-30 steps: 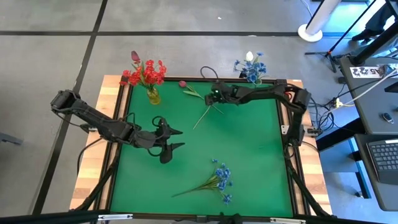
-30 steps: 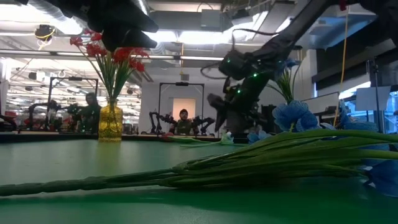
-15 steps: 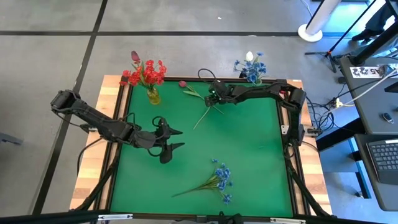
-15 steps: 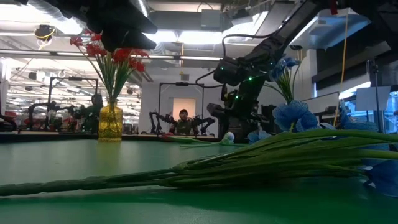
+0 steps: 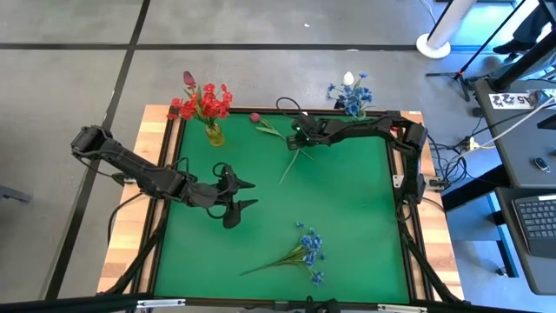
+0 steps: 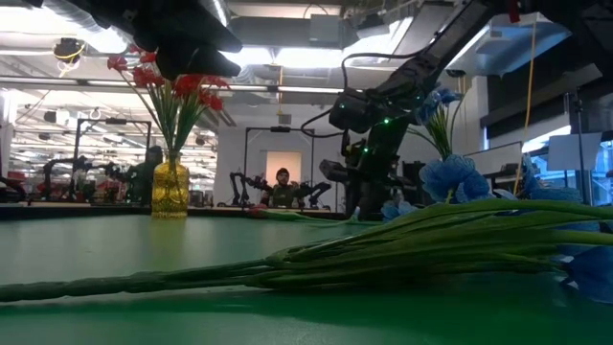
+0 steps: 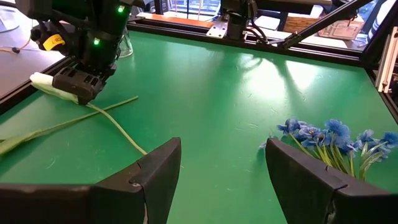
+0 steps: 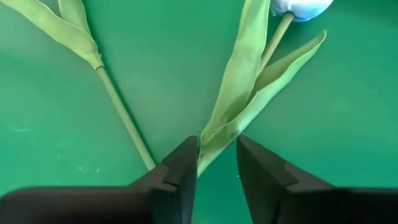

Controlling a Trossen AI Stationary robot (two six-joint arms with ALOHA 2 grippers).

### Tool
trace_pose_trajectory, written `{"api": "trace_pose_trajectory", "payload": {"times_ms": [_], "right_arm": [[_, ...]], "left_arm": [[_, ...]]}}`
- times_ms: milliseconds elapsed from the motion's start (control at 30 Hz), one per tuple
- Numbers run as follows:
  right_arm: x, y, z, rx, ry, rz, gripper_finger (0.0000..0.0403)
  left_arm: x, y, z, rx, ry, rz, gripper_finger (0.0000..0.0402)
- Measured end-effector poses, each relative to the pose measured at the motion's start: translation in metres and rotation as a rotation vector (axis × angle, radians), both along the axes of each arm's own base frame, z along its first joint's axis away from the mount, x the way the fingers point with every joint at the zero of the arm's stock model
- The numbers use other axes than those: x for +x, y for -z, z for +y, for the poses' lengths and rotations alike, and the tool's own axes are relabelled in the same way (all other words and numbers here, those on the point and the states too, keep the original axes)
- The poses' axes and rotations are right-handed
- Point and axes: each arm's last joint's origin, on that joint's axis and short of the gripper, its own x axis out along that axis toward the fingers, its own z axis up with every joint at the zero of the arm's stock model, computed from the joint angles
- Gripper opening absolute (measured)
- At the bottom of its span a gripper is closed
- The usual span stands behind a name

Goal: Sort flowers into vase by color
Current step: Put the white flower into the transparent vase

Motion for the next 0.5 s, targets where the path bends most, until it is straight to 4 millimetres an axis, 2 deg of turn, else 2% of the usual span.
{"api": "trace_pose_trajectory", "payload": {"times_ms": [500], "right_arm": [[0.0007,0.0005,0.0028,0.060,-0.122,-0.005,0.0006]], "left_arm": [[0.0000,0.0000,0.0000,-0.002,-0.001,-0.001,0.0229]]}}
